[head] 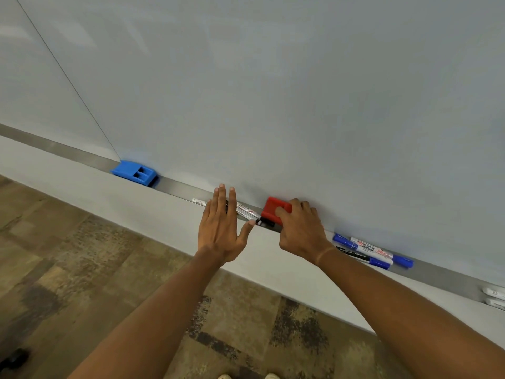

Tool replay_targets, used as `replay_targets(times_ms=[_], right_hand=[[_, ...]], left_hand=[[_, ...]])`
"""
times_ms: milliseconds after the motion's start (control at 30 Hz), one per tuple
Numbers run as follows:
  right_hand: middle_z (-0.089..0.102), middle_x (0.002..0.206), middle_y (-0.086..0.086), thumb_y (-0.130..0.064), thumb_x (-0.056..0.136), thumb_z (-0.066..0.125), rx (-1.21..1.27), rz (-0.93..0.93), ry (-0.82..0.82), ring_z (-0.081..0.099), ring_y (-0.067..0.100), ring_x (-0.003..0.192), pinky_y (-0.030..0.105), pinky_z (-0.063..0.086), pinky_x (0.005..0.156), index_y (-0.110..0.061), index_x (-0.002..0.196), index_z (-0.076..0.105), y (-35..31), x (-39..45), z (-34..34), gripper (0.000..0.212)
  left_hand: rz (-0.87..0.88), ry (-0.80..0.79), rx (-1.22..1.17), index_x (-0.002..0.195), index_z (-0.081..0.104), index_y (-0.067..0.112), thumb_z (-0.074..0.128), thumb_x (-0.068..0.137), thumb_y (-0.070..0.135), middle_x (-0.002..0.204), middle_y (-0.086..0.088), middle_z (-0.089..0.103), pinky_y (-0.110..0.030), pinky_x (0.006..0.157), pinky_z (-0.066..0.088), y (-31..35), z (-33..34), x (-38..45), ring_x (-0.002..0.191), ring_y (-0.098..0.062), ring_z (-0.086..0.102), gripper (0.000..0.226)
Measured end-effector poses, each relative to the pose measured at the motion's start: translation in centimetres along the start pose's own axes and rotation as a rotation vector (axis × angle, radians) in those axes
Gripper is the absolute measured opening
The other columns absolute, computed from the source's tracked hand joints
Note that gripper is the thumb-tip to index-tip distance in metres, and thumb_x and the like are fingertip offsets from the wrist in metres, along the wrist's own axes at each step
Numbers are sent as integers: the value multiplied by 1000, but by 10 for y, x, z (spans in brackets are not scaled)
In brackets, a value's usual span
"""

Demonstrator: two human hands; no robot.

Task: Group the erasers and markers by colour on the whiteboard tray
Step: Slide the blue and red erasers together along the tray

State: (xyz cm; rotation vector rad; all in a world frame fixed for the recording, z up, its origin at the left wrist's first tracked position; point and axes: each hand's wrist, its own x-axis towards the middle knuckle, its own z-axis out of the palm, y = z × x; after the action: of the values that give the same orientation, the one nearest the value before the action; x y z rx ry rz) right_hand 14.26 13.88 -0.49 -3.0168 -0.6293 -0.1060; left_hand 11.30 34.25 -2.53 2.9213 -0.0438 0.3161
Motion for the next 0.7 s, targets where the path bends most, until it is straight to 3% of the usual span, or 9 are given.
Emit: replay_targets(times_ms=[200, 433, 700], right_hand=[[56, 108, 14, -22, 73, 61, 85, -52, 88, 51, 32, 92, 42, 49, 79, -20, 111, 58, -13, 16, -13, 38], [57, 120, 11, -19, 76, 72, 277, -85, 110, 53, 29, 107, 41, 50, 90, -15, 132, 46, -45, 39, -16, 62], [53, 125, 11, -29, 83, 71, 352, -178, 85, 53, 27, 115, 39, 49, 98, -14, 132, 50, -107, 86, -12, 55]], left_hand=[[-38, 7, 18, 154, -7, 15, 13, 91, 71, 163, -11, -7, -38, 120, -2, -10, -6, -2, 150, -23, -9, 87], [-125, 26, 53, 154, -9, 14, 12, 91, 70, 163, -12, -9, -37, 119, -4, -36, -18, -11, 150, -25, -9, 87], [-258, 43, 50, 154, -10, 14, 15, 93, 65, 162, -11, -11, -37, 119, -5, -88, -28, -24, 149, -22, -14, 83]])
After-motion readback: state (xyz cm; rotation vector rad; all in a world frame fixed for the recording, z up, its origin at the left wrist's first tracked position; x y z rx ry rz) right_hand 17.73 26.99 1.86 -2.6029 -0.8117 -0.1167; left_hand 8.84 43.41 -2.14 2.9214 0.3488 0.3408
